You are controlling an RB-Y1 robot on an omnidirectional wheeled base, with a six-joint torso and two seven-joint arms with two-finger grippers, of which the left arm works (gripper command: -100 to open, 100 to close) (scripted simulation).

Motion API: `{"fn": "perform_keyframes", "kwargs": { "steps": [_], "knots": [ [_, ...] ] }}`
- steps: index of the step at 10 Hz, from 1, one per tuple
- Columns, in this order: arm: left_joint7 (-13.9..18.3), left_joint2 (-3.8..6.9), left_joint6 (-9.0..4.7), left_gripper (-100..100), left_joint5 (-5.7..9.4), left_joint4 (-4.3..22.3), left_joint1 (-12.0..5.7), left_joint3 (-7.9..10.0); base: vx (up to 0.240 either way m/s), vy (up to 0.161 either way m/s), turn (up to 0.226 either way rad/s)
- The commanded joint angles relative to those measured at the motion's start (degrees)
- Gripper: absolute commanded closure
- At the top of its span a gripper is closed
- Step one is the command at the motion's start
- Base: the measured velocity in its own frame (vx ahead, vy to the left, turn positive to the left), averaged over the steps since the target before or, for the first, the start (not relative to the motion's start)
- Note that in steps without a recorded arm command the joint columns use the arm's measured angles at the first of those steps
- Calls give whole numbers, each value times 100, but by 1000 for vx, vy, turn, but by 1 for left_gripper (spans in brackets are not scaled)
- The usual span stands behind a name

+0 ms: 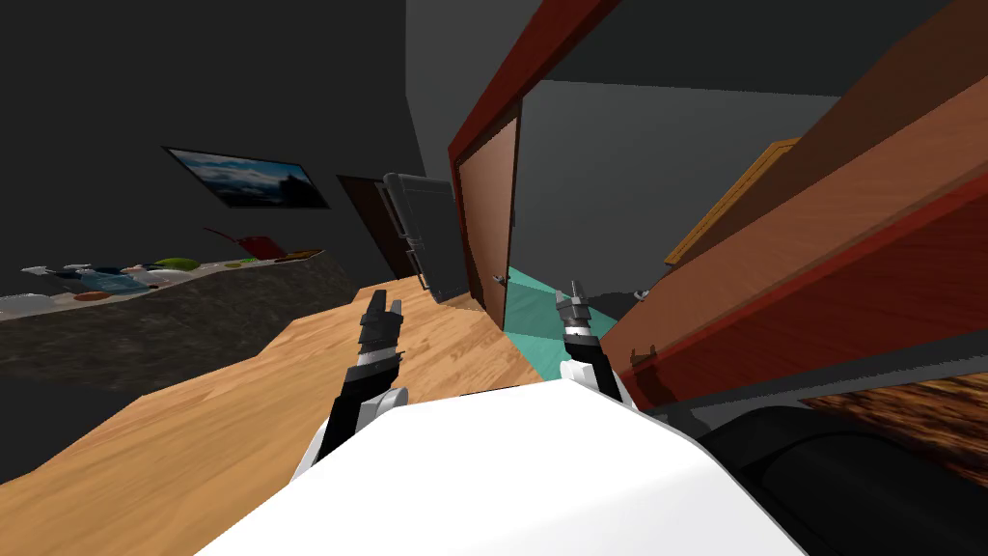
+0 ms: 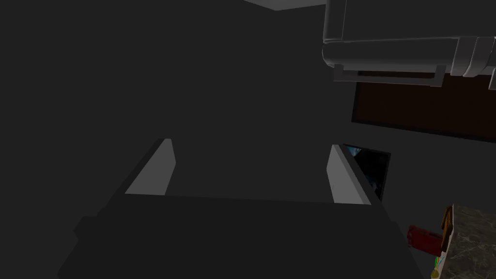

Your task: Push the door open

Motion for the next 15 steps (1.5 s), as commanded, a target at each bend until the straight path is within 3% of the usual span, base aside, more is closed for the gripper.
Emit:
{"fn": "perform_keyframes", "kwargs": {
  "steps": [1,4,15],
  "knots": [
    [25,30,-41,-100,-5,159,-62,-48,151,-45,-51],
    [57,62,-92,-100,-12,362,-141,-108,53,42,-66],
    [286,223,-466,-100,-59,1829,-712,-547,94,39,-95]
  ]
}}
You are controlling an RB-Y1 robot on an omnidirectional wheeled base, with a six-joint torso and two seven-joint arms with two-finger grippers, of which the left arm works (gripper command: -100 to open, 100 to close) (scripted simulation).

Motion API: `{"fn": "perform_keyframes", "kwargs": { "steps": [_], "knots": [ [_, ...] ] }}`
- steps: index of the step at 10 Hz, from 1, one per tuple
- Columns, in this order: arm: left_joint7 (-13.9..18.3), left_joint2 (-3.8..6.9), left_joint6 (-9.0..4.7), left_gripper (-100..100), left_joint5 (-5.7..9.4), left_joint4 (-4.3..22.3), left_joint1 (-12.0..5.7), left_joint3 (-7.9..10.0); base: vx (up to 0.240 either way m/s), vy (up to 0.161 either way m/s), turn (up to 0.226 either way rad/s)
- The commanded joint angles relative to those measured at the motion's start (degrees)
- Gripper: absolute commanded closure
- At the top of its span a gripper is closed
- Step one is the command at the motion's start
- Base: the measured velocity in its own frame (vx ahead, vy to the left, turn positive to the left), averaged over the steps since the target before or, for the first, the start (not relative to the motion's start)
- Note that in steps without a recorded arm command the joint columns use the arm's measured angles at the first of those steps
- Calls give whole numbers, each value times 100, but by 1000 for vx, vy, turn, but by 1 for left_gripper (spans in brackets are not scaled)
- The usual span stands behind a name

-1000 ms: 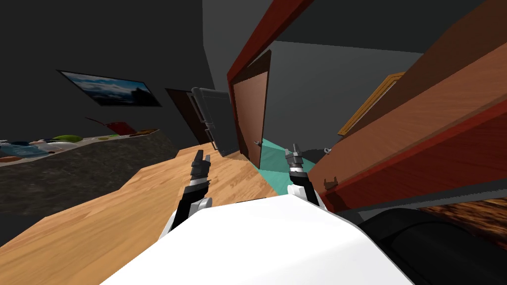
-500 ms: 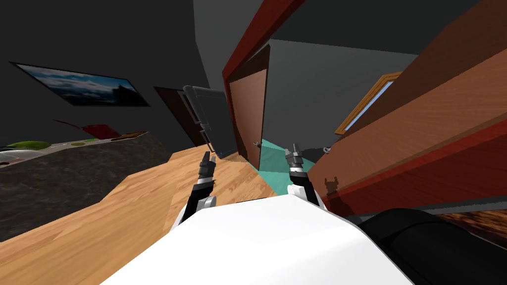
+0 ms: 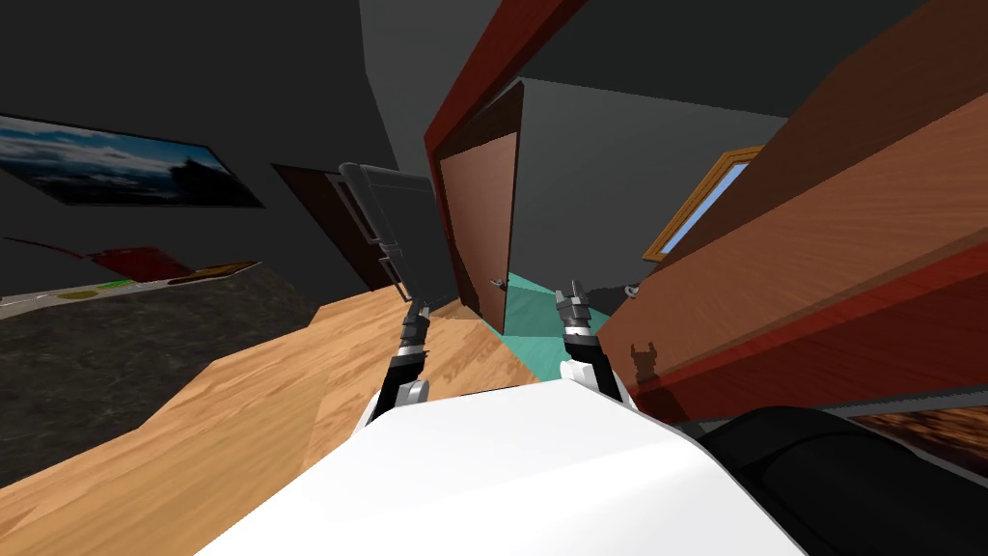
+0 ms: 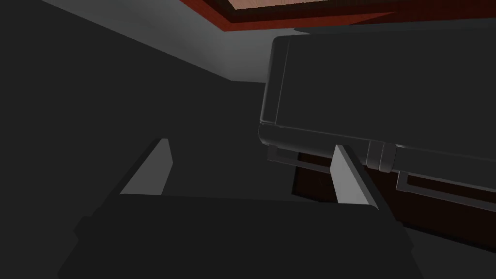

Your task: Push the door open

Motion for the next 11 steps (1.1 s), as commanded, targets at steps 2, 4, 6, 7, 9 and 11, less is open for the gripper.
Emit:
{"fn": "perform_keyframes", "kwargs": {
  "steps": [2,4,6,7,9,11],
  "knots": [
    [60,27,-97,-100,-15,352,-121,-124,94,48,-97],
    [109,45,-177,-100,-25,666,-244,-218,95,59,-119],
    [158,63,-257,-100,-35,980,-366,-312,98,50,-115],
    [184,69,-300,-100,-40,1147,-431,-362,87,66,-108],
    [236,82,-385,-100,-51,1480,-561,-462,84,57,-126],
    [262,88,-428,-100,-56,1647,-626,-512,51,31,-51]
  ]
}}
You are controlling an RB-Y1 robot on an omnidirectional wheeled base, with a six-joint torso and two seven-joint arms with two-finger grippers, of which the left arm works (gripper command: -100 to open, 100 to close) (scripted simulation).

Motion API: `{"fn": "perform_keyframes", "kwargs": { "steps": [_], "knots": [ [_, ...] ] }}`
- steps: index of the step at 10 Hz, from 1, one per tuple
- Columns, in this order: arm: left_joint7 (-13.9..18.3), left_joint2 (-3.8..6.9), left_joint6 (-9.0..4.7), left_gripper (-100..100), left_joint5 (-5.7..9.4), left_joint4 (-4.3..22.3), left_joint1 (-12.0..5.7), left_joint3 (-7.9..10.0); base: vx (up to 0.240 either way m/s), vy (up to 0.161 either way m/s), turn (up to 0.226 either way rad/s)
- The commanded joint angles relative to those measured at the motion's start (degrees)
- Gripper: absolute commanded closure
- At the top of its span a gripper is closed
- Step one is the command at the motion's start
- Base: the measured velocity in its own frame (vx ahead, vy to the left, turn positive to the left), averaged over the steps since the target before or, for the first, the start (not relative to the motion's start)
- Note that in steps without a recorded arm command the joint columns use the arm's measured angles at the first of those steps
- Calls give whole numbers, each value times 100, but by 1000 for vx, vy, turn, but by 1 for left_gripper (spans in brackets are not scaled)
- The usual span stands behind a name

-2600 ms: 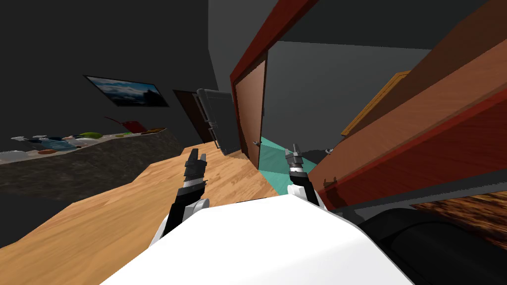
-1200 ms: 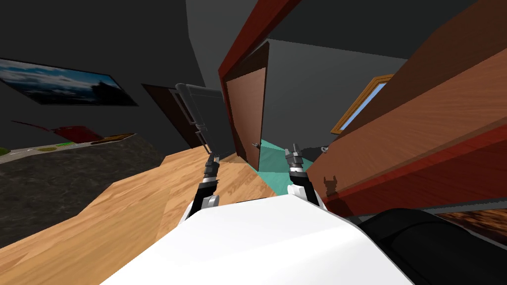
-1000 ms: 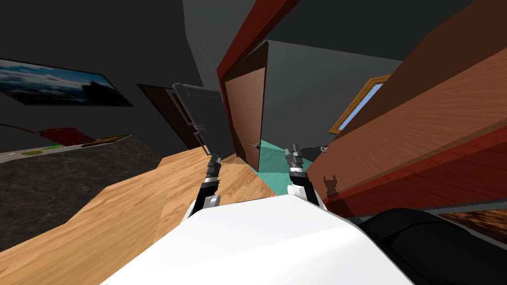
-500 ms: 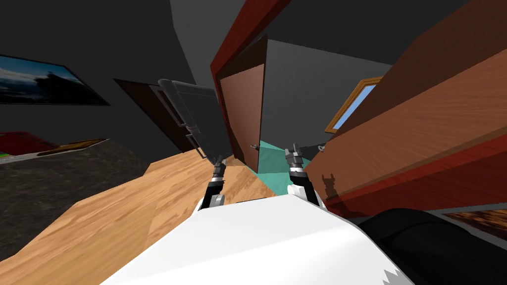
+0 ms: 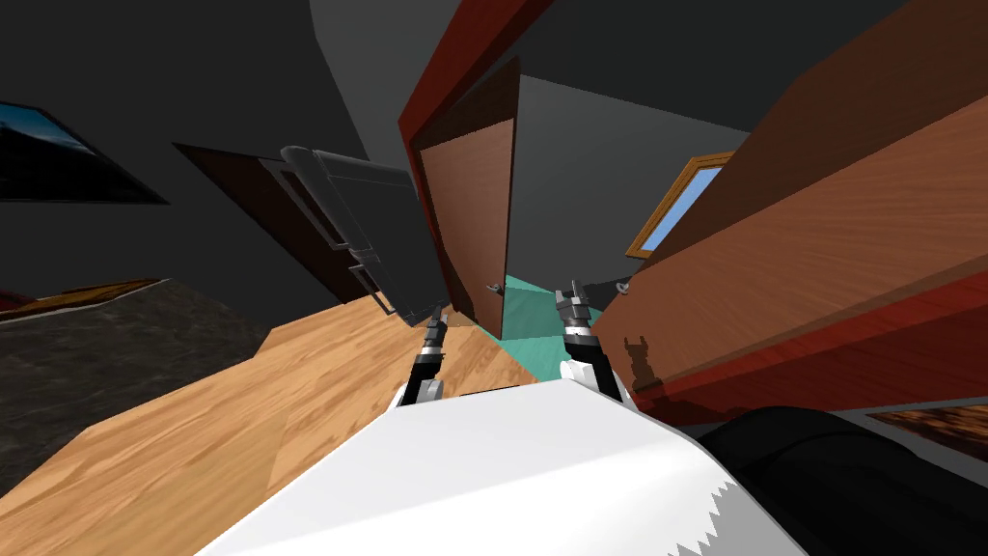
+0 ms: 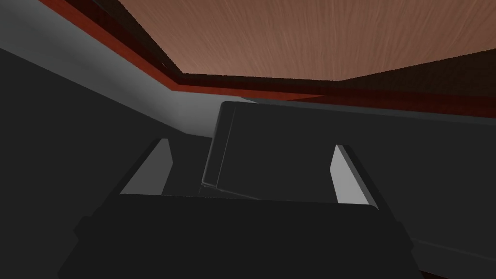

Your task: Push the door open

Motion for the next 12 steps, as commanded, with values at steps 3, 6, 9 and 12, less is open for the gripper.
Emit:
{"fn": "perform_keyframes", "kwargs": {
  "steps": [3,6,9,12],
  "knots": [
    [106,28,-132,-100,-12,573,-239,-169,71,65,-126],
    [187,32,-264,-100,-29,1088,-439,-323,92,69,-125],
    [267,30,-395,-100,-45,1604,-640,-477,82,68,-119],
    [346,19,-523,-100,-61,2105,-835,-627,65,77,-122]
  ]
}}
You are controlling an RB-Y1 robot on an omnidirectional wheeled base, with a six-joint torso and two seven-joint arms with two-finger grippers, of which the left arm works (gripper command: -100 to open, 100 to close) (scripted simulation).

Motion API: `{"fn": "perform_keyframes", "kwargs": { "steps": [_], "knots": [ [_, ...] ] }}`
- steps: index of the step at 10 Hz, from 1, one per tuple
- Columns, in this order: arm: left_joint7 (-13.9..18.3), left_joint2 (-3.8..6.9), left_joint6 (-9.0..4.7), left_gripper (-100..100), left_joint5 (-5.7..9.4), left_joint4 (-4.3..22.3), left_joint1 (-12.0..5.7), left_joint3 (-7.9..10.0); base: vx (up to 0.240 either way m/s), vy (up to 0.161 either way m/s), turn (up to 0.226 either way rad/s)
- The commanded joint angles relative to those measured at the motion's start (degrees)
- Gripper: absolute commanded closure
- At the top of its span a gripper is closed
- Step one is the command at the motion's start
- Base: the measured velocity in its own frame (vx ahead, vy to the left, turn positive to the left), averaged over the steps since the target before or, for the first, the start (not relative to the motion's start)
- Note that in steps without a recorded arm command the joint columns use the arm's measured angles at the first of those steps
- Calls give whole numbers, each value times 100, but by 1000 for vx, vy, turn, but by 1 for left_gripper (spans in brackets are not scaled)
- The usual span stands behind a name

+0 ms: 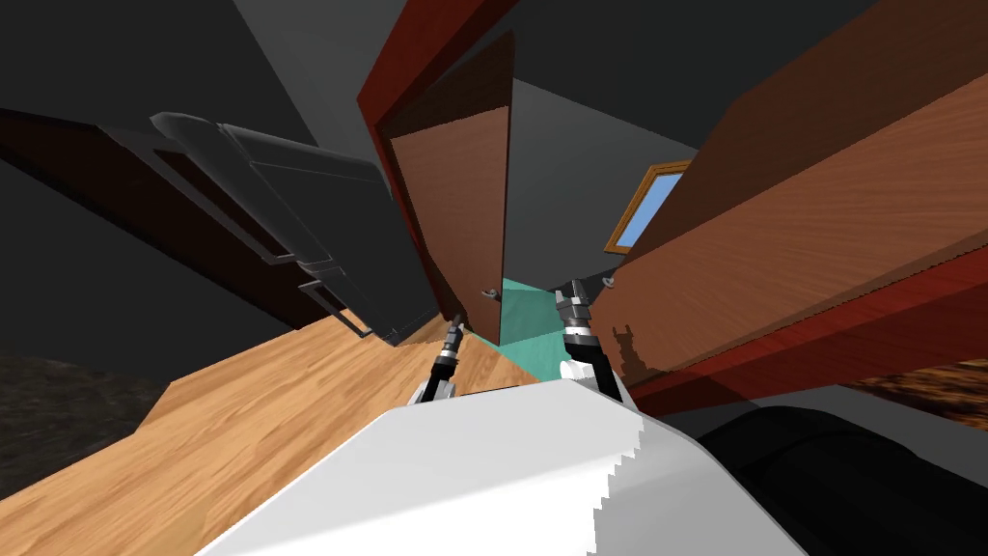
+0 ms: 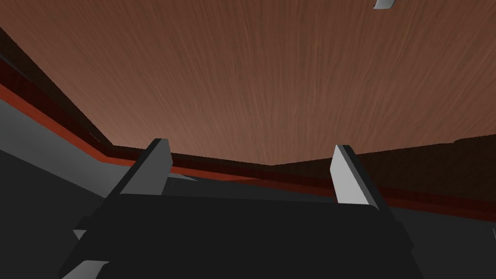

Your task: Push the door open

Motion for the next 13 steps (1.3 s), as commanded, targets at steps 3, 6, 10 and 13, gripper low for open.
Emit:
{"fn": "perform_keyframes", "kwargs": {
  "steps": [3,6,10,13],
  "knots": [
    [88,-28,-125,-100,-24,544,-211,-187,85,80,-115],
    [162,-48,-245,-100,-39,1014,-394,-328,70,77,-115],
    [251,-85,-390,-100,-58,1583,-615,-498,70,74,-101],
    [309,-116,-486,-100,-70,1959,-762,-610,67,71,-86]
  ]
}}
